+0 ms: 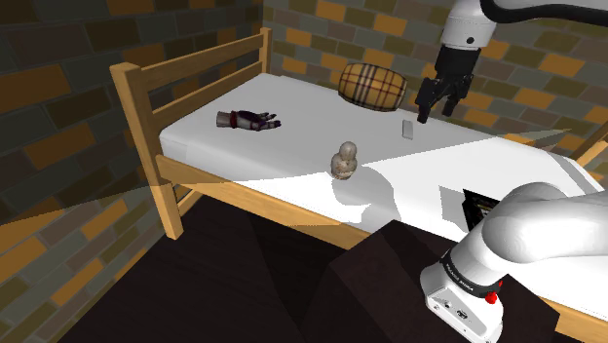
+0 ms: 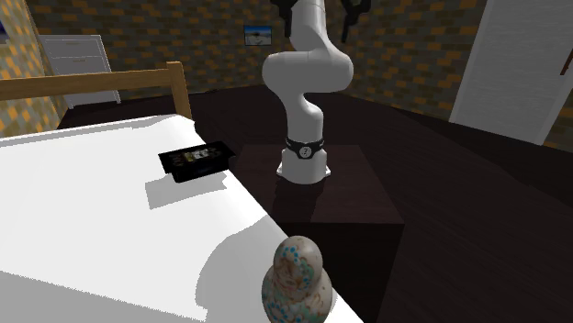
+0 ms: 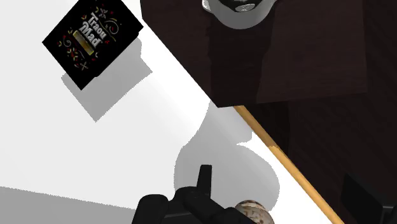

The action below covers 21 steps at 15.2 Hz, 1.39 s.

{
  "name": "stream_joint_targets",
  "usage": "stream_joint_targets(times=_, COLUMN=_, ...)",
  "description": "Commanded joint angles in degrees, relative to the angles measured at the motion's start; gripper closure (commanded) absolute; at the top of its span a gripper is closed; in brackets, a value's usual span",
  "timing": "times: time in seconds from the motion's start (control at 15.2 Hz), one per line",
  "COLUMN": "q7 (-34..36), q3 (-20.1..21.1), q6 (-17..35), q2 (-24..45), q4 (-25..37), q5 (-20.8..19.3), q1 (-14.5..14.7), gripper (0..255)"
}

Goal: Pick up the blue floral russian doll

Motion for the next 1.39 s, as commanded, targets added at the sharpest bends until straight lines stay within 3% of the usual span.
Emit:
stream_joint_targets(times=0.0, q7=0.0, q3=0.0, q6=0.0, q2=0.0, q4=0.0, q5=0.0, q1=0.0, gripper=0)
stream_joint_targets(times=0.66, q7=-3.8, q3=-4.0, q6=20.5, q2=15.2, q4=-3.1, q5=1.2, q1=-0.3, gripper=0)
stream_joint_targets(times=1.32, q7=-9.4, q3=-7.0, q6=37.1, q2=35.5, q4=2.5, q5=5.7, q1=0.3, gripper=0)
